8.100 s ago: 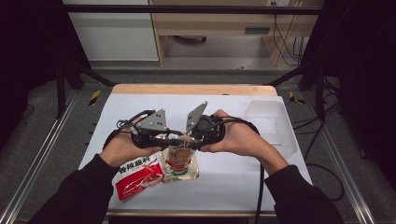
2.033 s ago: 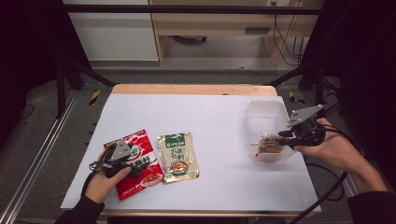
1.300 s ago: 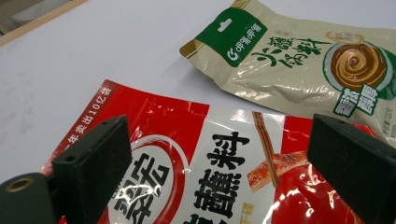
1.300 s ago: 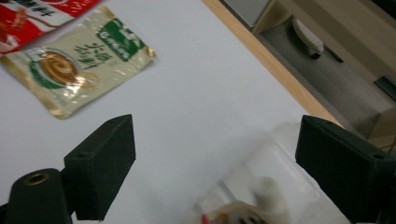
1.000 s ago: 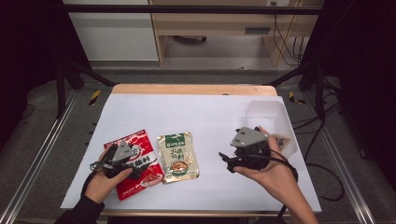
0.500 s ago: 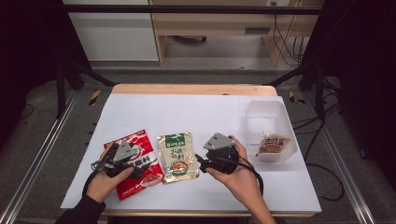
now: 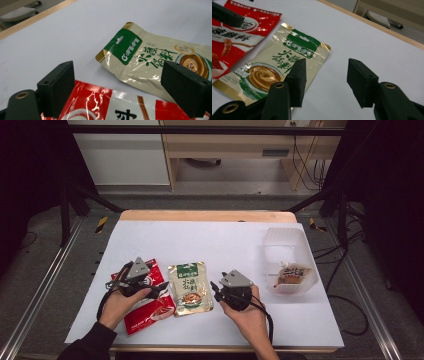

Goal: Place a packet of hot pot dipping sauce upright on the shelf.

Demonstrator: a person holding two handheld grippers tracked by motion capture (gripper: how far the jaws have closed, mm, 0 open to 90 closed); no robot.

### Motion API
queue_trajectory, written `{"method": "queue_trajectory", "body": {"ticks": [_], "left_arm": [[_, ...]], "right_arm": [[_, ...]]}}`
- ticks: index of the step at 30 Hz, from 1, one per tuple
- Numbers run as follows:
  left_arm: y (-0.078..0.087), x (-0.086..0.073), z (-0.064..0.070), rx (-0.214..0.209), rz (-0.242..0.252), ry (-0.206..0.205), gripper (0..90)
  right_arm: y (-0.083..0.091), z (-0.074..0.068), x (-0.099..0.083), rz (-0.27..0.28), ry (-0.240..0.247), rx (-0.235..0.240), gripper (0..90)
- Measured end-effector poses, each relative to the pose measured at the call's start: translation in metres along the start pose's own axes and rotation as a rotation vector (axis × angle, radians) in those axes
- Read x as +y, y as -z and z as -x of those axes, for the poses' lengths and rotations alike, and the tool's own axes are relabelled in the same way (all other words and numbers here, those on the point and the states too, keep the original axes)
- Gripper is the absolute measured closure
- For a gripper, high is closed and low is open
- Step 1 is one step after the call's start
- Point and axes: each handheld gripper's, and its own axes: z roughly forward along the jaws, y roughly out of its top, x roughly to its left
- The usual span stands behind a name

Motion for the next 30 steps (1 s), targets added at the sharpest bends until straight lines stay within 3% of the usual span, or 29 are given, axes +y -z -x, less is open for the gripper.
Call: {"method": "queue_trajectory", "body": {"ticks": [9, 13, 15, 16, 17, 18, 20, 23, 30], "left_arm": [[-0.032, 0.009, -0.02, -0.063, -0.053, 0.027, 14.5], [-0.054, 0.01, -0.026, -0.045, -0.108, 0.006, 16.7], [-0.058, 0.01, -0.026, -0.043, -0.096, 0.012, 17.8], [-0.064, 0.011, -0.025, -0.072, -0.103, 0.025, 18.9], [-0.067, 0.011, -0.025, -0.071, -0.122, 0.009, 18.7], [-0.069, 0.011, -0.025, -0.07, -0.134, -0.003, 18.8], [-0.071, 0.011, -0.026, -0.095, -0.137, 0.022, 18.9], [-0.073, 0.012, -0.023, -0.112, -0.156, 0.009, 19.6], [-0.075, 0.013, -0.023, -0.138, -0.16, 0.033, 23.8]], "right_arm": [[-0.005, 0.004, -0.011, -0.05, -0.021, -0.021, 51.3], [-0.009, -0.001, -0.011, -0.058, -0.005, -0.013, 50.3], [-0.01, -0.002, -0.011, -0.068, 0.005, -0.013, 50.0], [-0.011, -0.002, -0.011, -0.072, 0.009, -0.015, 50.0], [-0.011, -0.002, -0.012, -0.078, 0.011, -0.017, 50.0], [-0.011, -0.001, -0.012, -0.077, 0.011, -0.023, 50.0], [-0.01, 0.001, -0.012, -0.067, 0.004, -0.032, 50.0], [-0.011, 0.003, -0.013, -0.067, 0.001, -0.033, 49.9], [-0.01, 0.001, -0.013, -0.067, 0.008, -0.037, 49.4]]}}
